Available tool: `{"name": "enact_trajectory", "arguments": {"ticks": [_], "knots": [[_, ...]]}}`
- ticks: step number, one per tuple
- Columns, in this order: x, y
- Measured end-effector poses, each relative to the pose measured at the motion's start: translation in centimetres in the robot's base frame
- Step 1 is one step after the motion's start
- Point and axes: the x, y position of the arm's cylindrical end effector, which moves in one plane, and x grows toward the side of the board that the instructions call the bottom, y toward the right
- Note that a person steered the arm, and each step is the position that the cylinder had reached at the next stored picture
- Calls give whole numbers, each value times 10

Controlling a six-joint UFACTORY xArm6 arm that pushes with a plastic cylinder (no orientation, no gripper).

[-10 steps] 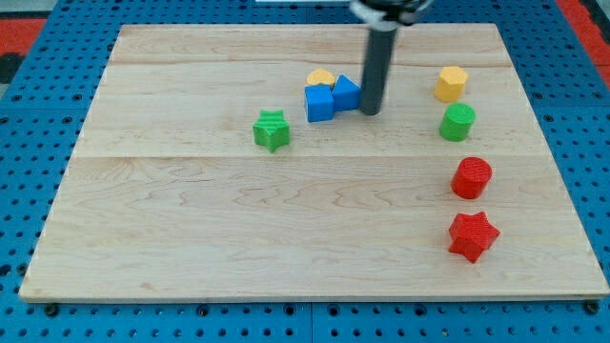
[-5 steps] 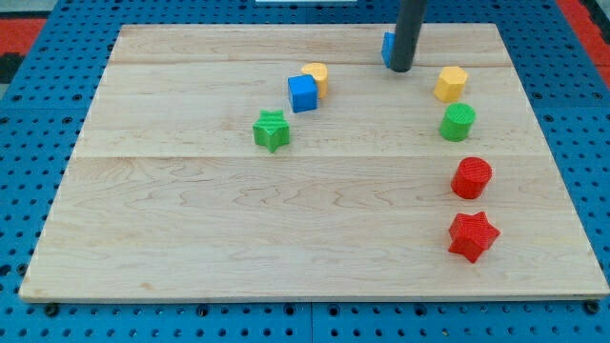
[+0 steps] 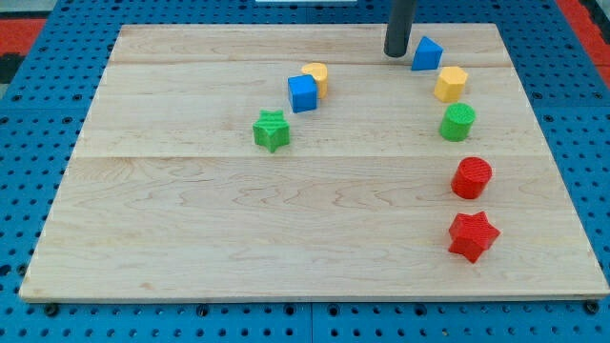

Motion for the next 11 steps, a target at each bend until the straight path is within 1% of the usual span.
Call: {"name": "enact_trajectory", "arguments": {"ticks": [1, 3, 4, 5, 6, 11], "knots": [[-9, 1], [-58, 1], [-59, -76], [-56, -113], [-41, -129], [-60, -130]]}}
